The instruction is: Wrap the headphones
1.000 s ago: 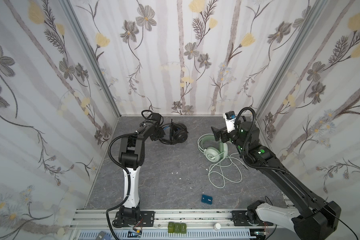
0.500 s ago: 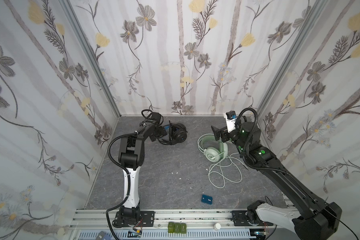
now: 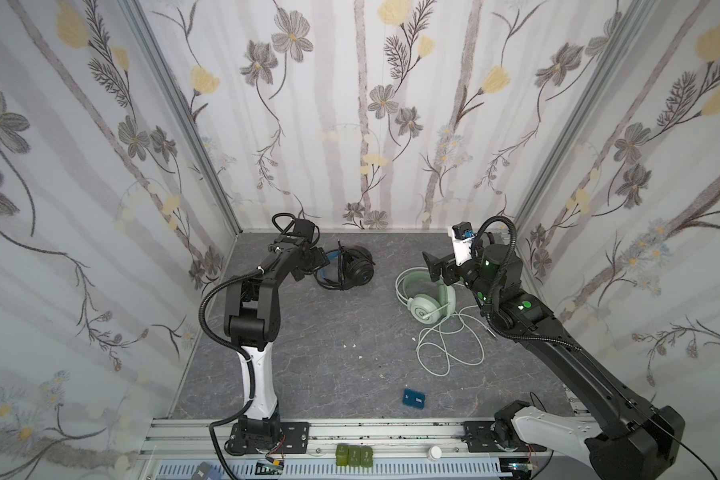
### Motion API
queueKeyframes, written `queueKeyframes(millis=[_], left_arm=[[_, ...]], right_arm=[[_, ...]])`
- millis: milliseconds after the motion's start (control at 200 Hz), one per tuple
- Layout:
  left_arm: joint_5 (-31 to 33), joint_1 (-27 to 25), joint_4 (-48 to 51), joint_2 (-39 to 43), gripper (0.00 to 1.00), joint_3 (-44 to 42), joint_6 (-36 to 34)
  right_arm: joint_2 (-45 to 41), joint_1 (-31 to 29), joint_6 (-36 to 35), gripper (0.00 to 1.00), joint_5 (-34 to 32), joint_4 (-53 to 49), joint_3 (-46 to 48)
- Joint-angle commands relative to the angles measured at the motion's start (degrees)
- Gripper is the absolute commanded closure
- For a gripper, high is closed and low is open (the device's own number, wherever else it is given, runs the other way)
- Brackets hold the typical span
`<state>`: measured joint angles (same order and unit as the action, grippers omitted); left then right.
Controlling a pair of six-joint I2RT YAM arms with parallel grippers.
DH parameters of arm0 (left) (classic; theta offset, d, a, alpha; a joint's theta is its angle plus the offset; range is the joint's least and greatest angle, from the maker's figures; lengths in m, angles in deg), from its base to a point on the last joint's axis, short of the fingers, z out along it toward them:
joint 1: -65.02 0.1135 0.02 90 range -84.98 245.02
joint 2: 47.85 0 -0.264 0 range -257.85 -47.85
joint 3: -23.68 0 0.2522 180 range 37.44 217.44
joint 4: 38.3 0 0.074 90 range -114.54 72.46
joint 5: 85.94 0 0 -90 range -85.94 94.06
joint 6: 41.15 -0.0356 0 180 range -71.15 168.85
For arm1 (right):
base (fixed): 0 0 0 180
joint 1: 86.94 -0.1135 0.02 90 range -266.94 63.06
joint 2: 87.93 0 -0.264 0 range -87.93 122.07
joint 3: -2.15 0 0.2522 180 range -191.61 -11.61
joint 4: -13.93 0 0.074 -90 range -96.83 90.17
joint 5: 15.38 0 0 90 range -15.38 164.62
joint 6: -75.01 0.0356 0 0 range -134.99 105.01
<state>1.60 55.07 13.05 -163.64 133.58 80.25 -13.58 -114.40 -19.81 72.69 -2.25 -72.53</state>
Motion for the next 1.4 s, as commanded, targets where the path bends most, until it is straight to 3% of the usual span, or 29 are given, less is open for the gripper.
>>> queueKeyframes(millis=[0,150,265,450,560,615,695,1054,1194,1394], left_arm=[[4.3,-1.5,4.7,5.4,0.14,-0.9,-4.6],[0.3,-9.5,8.0,10.0,0.14,-1.4,-6.4],[-5.9,-17.1,6.0,8.0,0.14,-0.5,-1.6],[-8.9,-26.6,0.5,-1.6,0.14,7.5,7.0],[-9.8,-29.4,3.0,-9.1,0.12,15.9,7.1],[-9.7,-29.9,4.1,-10.4,0.12,17.3,7.1],[-9.1,-29.7,1.3,-7.4,0.13,12.5,7.8],[-4.2,-26.4,-7.1,19.0,0.13,-17.4,9.0],[-3.6,-24.5,-7.5,25.4,0.13,-21.5,10.1],[-2.9,-22.4,-6.7,29.0,0.13,-20.9,9.0]], right_arm=[[1.2,0.1,2.3,0.0,-2.4,-1.2,-0.3],[3.3,2.6,5.9,0.0,-2.7,-2.8,-0.5],[5.7,7.6,11.2,0.0,1.6,-3.2,-0.6],[8.4,12.1,13.7,0.0,4.2,-5.7,-1.1],[9.1,12.8,13.0,0.0,5.8,-6.5,-1.0],[10.6,12.8,12.8,0.0,6.0,-7.9,-2.1],[14.2,12.8,12.6,0.0,6.5,-10.3,-4.3],[35.3,5.6,8.8,0.02,8.7,-18.2,-21.5],[39.2,2.8,9.4,0.03,10.4,-16.8,-22.6],[45.0,-0.7,9.9,0.05,13.0,-16.4,-22.7]])
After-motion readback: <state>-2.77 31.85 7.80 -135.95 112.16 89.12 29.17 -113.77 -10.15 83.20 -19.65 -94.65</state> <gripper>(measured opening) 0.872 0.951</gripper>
